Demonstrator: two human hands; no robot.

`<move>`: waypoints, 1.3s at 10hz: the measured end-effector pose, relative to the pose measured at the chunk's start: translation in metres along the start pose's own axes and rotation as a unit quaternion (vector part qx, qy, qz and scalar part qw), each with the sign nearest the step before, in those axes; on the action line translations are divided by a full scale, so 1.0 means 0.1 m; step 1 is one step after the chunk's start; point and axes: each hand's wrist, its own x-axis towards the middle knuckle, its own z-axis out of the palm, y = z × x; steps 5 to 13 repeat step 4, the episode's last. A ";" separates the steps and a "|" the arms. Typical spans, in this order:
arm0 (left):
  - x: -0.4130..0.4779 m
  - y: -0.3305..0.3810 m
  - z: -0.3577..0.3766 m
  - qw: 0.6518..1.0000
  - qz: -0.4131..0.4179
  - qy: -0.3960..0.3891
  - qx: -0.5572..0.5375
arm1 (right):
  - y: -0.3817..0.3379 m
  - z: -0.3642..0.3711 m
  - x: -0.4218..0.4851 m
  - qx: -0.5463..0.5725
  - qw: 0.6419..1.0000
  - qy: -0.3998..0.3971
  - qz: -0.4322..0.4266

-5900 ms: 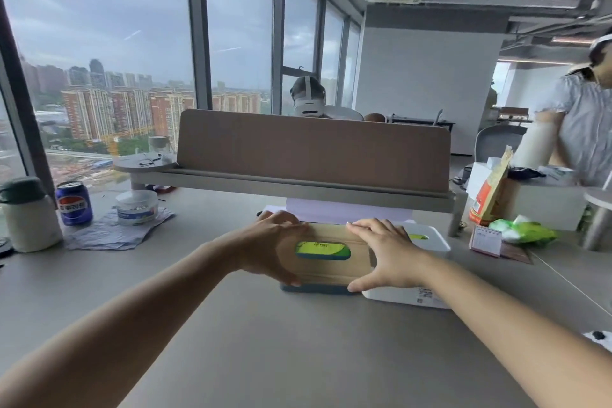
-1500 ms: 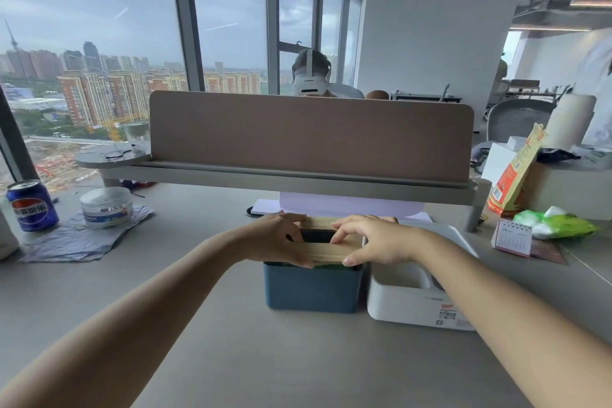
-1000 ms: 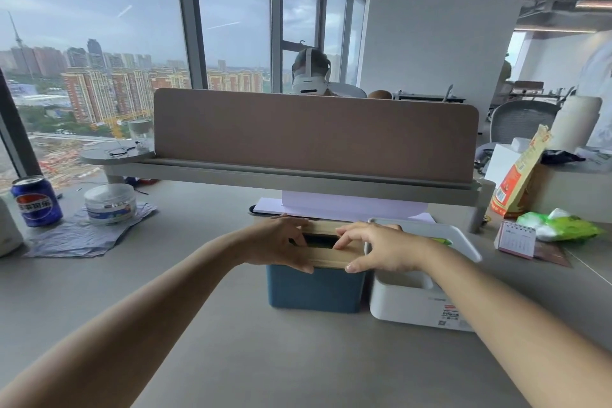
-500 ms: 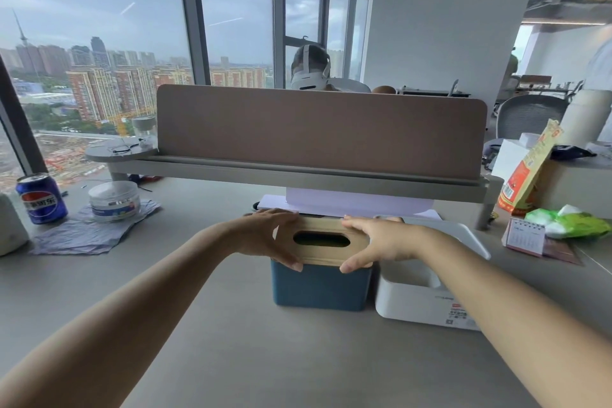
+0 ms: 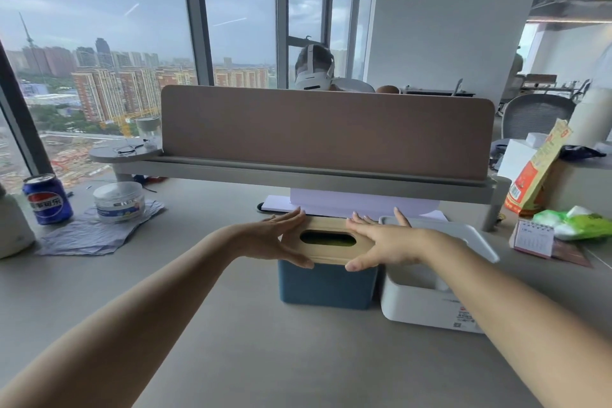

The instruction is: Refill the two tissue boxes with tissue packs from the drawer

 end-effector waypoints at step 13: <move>-0.11 0.06 0.18 0.994 0.013 0.097 -0.045 | 0.02 0.28 -0.23 0.003 0.990 0.142 -0.023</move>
